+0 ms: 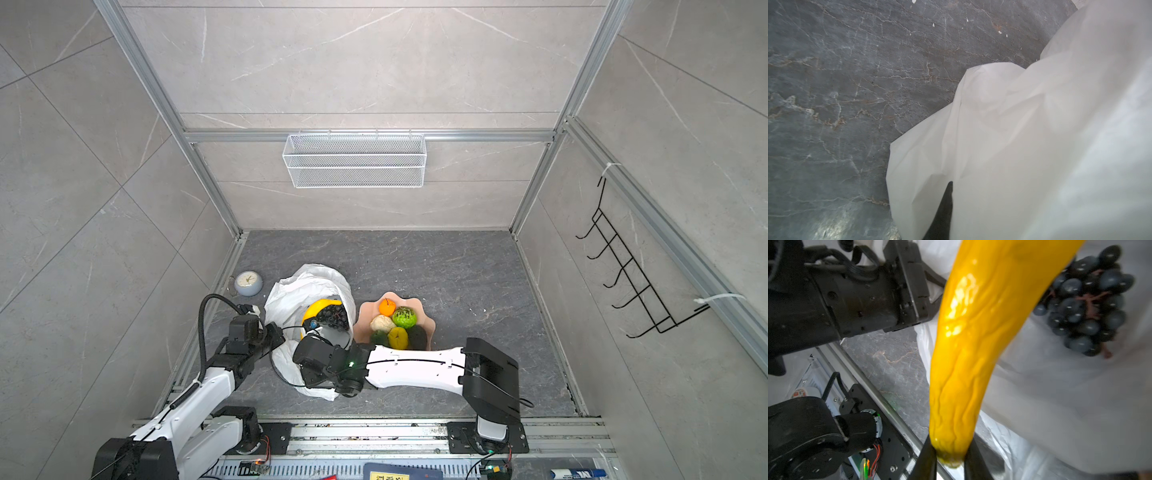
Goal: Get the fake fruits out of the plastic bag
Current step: 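Lift the banana out and carry it over the pink bowl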
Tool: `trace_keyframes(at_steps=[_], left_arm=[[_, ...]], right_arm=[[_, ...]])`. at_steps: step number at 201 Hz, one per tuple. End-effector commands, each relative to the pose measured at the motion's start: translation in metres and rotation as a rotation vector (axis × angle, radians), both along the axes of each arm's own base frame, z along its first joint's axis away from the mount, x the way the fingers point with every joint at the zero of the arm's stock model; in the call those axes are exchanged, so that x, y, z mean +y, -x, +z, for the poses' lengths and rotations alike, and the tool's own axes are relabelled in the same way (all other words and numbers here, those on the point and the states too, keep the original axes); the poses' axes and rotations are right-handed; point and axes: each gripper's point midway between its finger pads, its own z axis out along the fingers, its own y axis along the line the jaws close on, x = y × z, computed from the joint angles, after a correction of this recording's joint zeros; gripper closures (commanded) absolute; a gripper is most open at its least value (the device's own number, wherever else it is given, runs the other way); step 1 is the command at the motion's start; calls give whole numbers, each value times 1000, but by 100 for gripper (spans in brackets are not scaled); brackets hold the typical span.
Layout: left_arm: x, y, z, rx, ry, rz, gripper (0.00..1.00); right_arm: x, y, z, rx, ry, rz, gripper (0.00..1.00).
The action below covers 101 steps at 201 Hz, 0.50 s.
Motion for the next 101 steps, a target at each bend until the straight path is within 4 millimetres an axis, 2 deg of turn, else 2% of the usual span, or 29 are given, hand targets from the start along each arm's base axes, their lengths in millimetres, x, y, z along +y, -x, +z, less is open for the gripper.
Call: trace_keyframes(at_steps=[1,48,75,101], left_arm=[[2,-8,15,-42,2,15,87],[3,-8,14,-42,-2,19,86],[3,-8,14,-42,-2,22,87],[4,-7,16,-49,-3,25,87]], right_arm=[[-37,-9,18,-70,50,-64,84],[-91,-2,45,-57,77,-142,82],[-122,-4,41,-56,120,-206,80],[-138,-14,30,-32,159,-242,79]])
